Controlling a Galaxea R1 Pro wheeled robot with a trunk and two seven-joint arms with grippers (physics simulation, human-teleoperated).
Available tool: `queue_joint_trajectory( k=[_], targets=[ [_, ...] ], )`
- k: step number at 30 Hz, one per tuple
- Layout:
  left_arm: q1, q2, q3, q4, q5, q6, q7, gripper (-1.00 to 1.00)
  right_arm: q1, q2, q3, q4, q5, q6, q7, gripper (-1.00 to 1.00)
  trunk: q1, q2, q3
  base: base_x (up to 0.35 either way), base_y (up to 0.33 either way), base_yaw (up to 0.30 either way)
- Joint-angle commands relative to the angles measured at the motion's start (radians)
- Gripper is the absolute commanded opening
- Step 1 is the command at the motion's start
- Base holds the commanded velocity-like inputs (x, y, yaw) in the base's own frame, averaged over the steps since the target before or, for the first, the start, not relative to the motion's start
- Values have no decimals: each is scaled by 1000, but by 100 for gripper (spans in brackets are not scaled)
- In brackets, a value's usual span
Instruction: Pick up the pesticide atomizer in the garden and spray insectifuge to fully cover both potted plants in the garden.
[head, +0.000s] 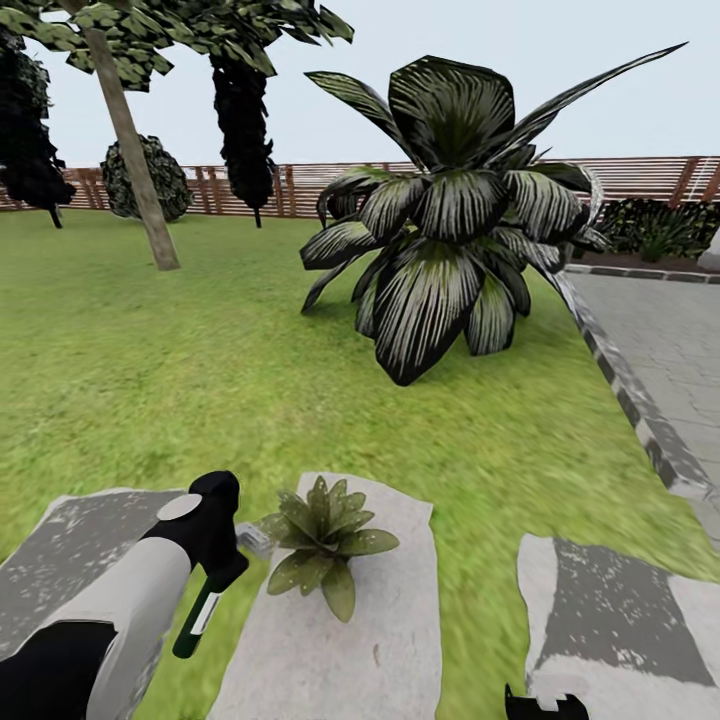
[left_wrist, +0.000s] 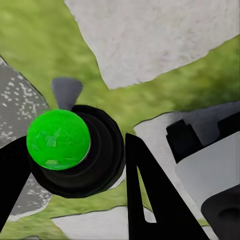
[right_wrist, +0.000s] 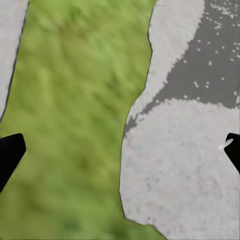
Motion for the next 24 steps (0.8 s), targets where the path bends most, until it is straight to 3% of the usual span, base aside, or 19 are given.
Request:
queue_joint_trajectory(
  k=[1,5,9,24],
  targets=[
    [0,0,-4,-1,-6,10,-10,-100,0,0,9,0,-7,-2,-3,100,0,0,-1,0,0,279],
    [0,-1,-4,-1,-6,11,-10,-100,0,0,9,0,-7,-2,-3,100,0,0,-1,0,0,266],
    [1,-2,-4,-1,-9,10,-9,-100,0,-3,7,0,-5,-2,-3,100,0,0,-1,0,-42,17],
    [1,-1,-4,-6,-8,11,-8,-100,0,-2,8,0,-5,-2,-3,100,0,0,-1,-4,-266,0]
  ],
)
